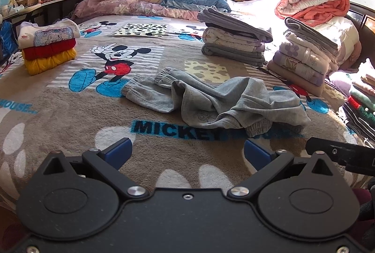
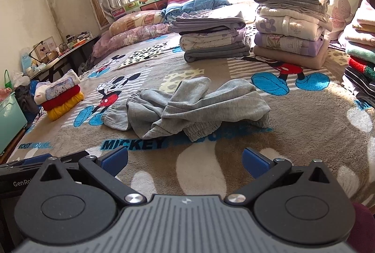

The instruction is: Fold clothes

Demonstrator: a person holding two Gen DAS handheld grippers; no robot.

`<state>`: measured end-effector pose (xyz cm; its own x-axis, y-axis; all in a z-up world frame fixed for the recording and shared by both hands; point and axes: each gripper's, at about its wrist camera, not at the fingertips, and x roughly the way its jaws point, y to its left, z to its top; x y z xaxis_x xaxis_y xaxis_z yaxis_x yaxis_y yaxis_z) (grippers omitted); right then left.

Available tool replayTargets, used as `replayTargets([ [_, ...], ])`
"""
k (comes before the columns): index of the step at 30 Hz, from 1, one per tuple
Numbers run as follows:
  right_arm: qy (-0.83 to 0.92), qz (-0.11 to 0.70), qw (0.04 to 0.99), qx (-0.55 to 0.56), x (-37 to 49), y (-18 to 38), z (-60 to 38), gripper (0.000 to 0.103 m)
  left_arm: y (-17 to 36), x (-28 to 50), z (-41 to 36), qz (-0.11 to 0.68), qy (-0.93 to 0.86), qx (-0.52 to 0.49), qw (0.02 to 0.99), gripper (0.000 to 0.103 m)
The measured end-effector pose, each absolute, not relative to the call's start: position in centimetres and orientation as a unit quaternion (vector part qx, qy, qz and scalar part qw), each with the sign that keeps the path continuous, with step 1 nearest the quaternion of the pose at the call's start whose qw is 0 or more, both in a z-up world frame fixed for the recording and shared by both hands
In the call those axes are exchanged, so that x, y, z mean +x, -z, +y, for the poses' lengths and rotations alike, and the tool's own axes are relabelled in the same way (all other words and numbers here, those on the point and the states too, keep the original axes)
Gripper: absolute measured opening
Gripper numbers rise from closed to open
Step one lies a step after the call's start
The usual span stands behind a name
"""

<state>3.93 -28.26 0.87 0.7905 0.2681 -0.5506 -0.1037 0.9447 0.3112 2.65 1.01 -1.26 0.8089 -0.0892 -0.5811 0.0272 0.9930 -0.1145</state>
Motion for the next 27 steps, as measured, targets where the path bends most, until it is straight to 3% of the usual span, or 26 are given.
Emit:
replayTargets([
  [21, -0.093, 0.288, 0.944, 0.135, 9.0, 3.7, -31.0, 0.103, 4.3, 9.2, 1.5, 0.358, 0.072, -0.027, 0.931, 0.103],
  [27, -0.098, 0.25, 0.953, 0.139, 10.5, 4.0, -32.4, 0.103, 4.3, 11.7, 2.2, 0.353, 0.071, -0.031, 0.932, 0.103],
])
